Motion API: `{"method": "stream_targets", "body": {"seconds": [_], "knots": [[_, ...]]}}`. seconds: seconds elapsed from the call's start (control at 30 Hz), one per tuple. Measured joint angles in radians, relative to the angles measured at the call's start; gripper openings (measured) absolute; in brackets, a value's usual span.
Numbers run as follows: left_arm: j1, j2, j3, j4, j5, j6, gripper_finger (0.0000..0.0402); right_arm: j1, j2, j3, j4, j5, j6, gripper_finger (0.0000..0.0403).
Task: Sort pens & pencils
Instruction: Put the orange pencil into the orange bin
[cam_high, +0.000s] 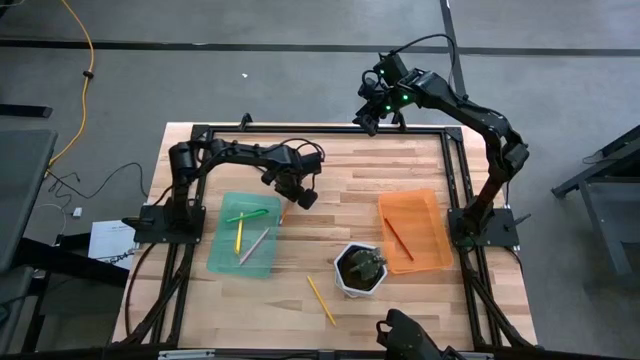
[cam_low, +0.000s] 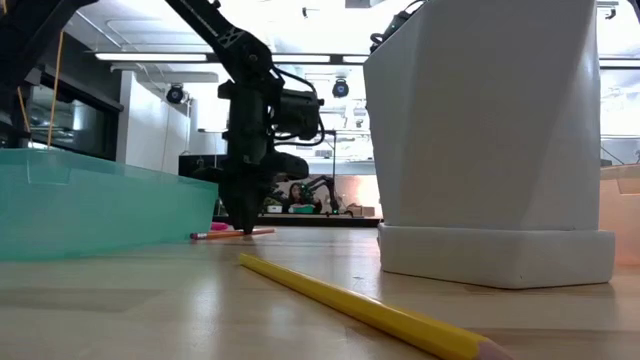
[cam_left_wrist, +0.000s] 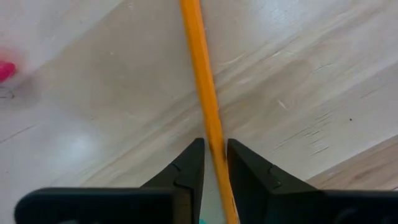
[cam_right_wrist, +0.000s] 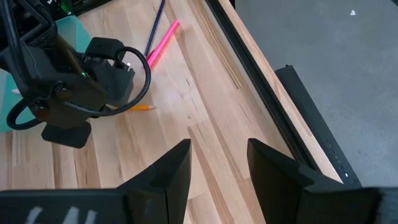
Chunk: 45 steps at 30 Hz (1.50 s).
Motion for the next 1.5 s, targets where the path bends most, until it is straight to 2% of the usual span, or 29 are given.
{"method": "stream_targets", "body": {"seconds": [0.27,0.43,0.57,0.8,1.03,1.27,1.37,1.5], "knots": [[0.0,0.004,0.051,-0.004,-0.037,0.044,0.0007,0.0,0.0,0.0,-0.002,0.0,0.0,0.0149],[0.001,0.004,0.077,0.001,-0.054,0.056,0.0015,0.0,0.0,0.0,-0.007,0.0,0.0,0.0149],[0.001,0.004,0.115,0.002,-0.078,0.065,0.0005,0.0,0.0,0.0,-0.007,0.0,0.0,0.0149],[0.001,0.002,0.229,0.033,-0.16,0.122,0.0008,0.0,0.0,0.0,-0.006,-0.003,0.0,0.0149],[0.003,0.001,0.363,0.033,-0.255,0.21,0.0002,0.0,0.0,0.0,-0.004,-0.053,0.007,0.0149],[0.036,0.0,0.448,0.024,-0.278,0.275,0.0004,-0.018,-0.021,0.0,0.054,-0.077,0.032,0.0149],[0.054,0.0,0.474,0.023,-0.278,0.296,0.0005,-0.046,-0.057,0.0,0.103,-0.12,0.065,0.0149],[0.071,0.0,0.516,0.028,-0.276,0.334,0.0005,-0.099,-0.104,0.0,0.185,-0.262,0.134,0.0149]]}}
